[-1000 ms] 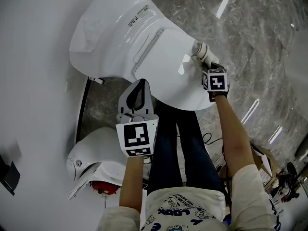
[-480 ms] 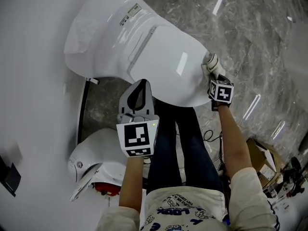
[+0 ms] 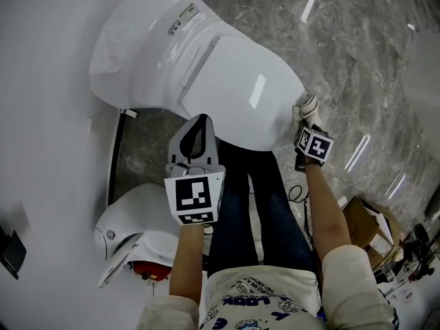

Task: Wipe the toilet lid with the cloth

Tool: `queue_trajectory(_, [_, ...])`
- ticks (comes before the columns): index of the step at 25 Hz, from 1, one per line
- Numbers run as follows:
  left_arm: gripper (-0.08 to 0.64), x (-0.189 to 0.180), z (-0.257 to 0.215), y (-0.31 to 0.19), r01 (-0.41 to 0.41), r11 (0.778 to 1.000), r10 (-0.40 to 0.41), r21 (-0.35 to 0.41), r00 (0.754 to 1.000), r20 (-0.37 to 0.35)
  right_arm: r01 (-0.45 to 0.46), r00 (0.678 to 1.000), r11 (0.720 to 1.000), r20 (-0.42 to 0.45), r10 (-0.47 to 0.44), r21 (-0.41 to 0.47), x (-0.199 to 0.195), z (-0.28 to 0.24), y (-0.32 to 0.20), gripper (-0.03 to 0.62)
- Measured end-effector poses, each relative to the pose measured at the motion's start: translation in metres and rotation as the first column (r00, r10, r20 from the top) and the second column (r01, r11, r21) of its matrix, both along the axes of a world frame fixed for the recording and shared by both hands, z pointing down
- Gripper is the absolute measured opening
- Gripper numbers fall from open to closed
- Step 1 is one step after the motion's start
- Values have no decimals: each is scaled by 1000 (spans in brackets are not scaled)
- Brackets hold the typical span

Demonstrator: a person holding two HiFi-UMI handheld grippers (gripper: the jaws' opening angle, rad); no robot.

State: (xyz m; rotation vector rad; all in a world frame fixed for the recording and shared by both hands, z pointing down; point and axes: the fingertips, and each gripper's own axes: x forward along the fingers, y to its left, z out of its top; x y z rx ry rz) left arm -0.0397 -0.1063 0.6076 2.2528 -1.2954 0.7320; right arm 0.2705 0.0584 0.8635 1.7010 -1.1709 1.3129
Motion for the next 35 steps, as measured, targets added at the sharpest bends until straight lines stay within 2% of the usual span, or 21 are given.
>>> queue_trajectory(4, [3, -3, -1, 6, 11, 1000, -11, -3, 1000, 0, -124, 992, 992, -11, 124, -14, -5, -1, 17, 87])
queue_trajectory(8, [3, -8, 0, 8, 21, 1000, -21, -7, 1000, -1, -243, 969, 970, -46, 242, -30, -15, -2, 25, 87])
queue_trajectory(13, [2, -18, 3, 7, 42, 999, -42, -8, 999, -1, -321, 946, 945, -73, 317, -56, -37, -4, 23, 86])
queue_trajectory(25, [3, -47, 2, 4, 93, 996, -93, -4, 996, -3, -306, 951, 951, -64, 303, -47, -94, -11, -18, 81])
queue_trajectory(35, [3, -81, 10, 3, 147, 989, -147, -15, 989, 3, -198, 979, 980, -46, 198, -12, -145, -15, -78, 81])
